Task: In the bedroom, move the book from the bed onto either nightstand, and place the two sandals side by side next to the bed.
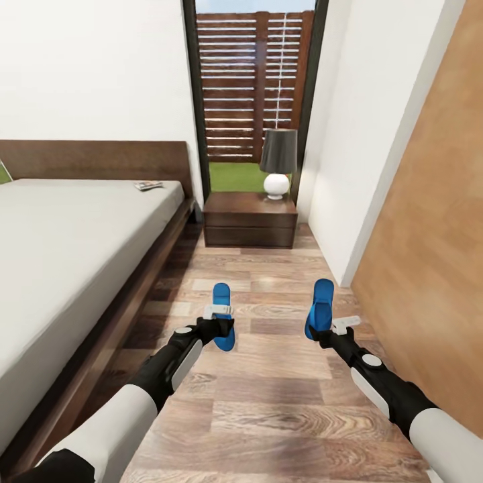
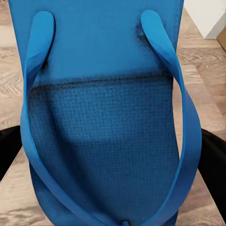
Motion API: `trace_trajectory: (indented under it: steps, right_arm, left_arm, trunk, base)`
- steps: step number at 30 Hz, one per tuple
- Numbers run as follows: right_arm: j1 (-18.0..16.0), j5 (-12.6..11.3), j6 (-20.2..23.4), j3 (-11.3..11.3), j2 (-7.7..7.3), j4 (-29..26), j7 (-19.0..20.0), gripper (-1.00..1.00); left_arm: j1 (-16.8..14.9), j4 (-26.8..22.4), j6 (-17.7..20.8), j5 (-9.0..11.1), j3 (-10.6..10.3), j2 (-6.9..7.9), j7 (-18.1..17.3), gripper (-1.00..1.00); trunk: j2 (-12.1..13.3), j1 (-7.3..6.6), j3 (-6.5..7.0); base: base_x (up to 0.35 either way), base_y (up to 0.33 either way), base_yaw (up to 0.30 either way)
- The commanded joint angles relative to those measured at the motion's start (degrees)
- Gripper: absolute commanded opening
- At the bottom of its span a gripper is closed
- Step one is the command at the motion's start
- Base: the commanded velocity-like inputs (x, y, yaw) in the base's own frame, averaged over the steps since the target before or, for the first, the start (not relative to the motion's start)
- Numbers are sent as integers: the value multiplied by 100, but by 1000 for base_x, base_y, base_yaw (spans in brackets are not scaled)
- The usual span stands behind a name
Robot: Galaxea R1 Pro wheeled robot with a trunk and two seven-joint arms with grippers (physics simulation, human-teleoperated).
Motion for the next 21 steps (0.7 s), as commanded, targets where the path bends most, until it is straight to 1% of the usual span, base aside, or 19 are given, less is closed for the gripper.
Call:
trace_trajectory:
  steps: [1, 21]
  right_arm:
    - [-7, -59, -32, 33, -7, 4, 5, -100]
    - [-7, -64, -31, 33, -7, 3, 13, -100]
  left_arm:
    - [-1, -5, 27, 29, -2, 0, -3, -100]
    - [-3, -1, 27, 29, -2, 4, -3, -100]
  trunk:
    - [-2, 2, -5]
    - [-2, 2, -5]
  base:
    - [325, -2, 0]
    - [325, 0, 0]
